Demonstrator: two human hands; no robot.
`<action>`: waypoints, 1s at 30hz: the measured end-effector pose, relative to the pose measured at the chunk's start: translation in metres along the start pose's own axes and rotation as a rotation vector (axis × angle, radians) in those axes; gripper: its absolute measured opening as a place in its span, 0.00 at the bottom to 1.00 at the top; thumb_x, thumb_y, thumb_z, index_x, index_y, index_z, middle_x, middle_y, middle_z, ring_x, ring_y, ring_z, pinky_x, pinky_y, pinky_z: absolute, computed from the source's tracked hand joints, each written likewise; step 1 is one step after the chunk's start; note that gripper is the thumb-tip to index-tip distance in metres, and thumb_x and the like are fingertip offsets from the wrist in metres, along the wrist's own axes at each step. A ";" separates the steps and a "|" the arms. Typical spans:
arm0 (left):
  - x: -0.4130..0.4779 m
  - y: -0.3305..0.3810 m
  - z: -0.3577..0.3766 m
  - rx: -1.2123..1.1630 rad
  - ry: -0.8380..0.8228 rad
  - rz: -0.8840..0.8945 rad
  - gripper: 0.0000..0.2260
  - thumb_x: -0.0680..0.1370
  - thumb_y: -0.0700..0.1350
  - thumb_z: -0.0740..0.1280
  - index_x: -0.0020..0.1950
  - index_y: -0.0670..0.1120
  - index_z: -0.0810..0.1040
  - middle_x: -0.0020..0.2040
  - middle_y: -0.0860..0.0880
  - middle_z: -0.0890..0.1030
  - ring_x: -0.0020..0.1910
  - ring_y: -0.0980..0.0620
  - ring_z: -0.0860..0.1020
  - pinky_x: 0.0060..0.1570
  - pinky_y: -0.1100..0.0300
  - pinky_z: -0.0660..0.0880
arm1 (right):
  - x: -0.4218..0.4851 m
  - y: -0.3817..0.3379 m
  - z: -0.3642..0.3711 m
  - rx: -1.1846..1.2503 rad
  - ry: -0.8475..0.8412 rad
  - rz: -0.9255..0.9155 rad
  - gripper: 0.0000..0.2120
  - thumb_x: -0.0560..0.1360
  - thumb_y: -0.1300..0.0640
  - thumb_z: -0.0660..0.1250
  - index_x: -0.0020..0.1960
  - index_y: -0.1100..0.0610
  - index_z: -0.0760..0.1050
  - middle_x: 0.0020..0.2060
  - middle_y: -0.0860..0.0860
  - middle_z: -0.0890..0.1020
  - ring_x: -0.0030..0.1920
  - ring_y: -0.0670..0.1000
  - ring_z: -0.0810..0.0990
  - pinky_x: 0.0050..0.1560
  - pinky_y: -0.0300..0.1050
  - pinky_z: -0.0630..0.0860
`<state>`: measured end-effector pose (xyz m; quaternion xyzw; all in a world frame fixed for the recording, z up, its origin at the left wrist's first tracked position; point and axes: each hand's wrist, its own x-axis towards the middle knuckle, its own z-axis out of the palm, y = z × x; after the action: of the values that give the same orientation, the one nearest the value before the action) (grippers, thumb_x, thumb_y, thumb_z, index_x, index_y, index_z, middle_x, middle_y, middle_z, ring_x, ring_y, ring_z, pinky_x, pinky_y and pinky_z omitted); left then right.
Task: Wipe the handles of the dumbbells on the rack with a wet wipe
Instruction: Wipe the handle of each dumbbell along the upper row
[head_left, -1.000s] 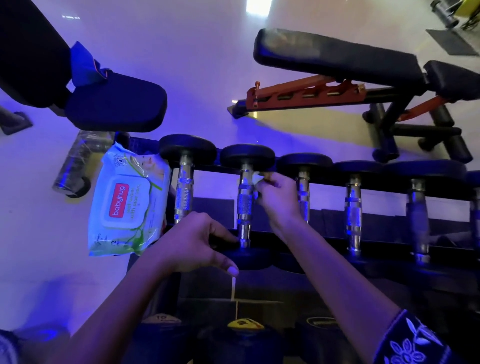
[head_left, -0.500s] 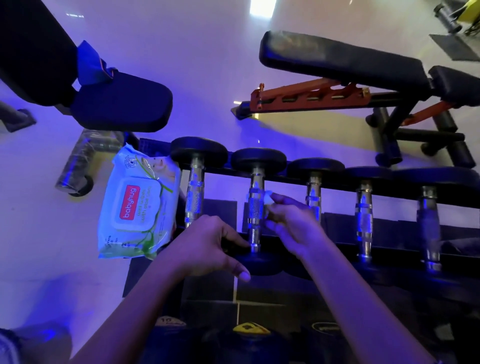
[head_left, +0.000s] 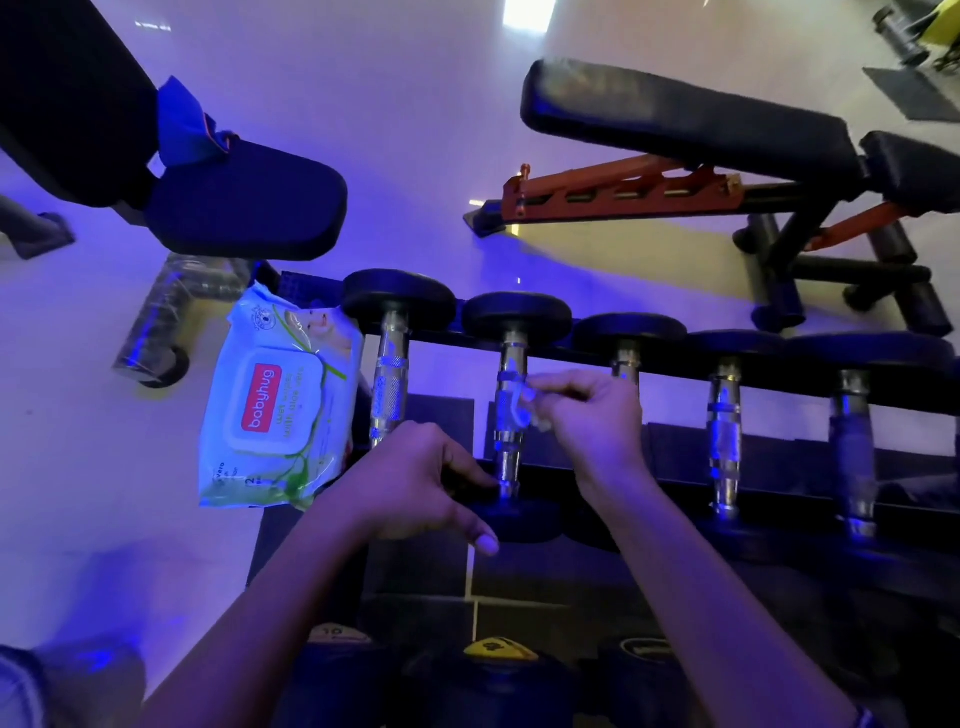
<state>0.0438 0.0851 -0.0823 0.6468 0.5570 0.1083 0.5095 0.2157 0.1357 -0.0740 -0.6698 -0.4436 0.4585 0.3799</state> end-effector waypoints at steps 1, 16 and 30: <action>0.000 0.000 0.000 -0.003 -0.001 -0.002 0.27 0.56 0.55 0.83 0.54 0.54 0.85 0.42 0.61 0.85 0.44 0.62 0.81 0.45 0.62 0.77 | 0.005 -0.005 0.003 0.012 0.020 -0.006 0.08 0.67 0.67 0.74 0.38 0.54 0.83 0.33 0.50 0.84 0.31 0.42 0.78 0.36 0.36 0.74; -0.002 0.002 0.000 0.005 -0.012 -0.012 0.26 0.57 0.54 0.83 0.54 0.53 0.85 0.38 0.64 0.83 0.39 0.65 0.79 0.40 0.66 0.75 | -0.017 0.005 -0.004 -0.279 0.043 -0.095 0.06 0.65 0.63 0.76 0.40 0.55 0.84 0.32 0.46 0.83 0.35 0.42 0.81 0.40 0.36 0.78; -0.002 0.003 -0.001 -0.014 -0.025 -0.016 0.25 0.58 0.53 0.83 0.54 0.52 0.85 0.38 0.63 0.83 0.39 0.65 0.79 0.40 0.64 0.75 | -0.036 0.010 -0.008 -0.397 0.010 -0.145 0.06 0.65 0.63 0.77 0.39 0.55 0.85 0.33 0.46 0.83 0.34 0.40 0.80 0.38 0.27 0.74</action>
<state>0.0441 0.0846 -0.0790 0.6399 0.5550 0.0999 0.5221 0.2190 0.0981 -0.0710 -0.7000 -0.5705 0.3303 0.2746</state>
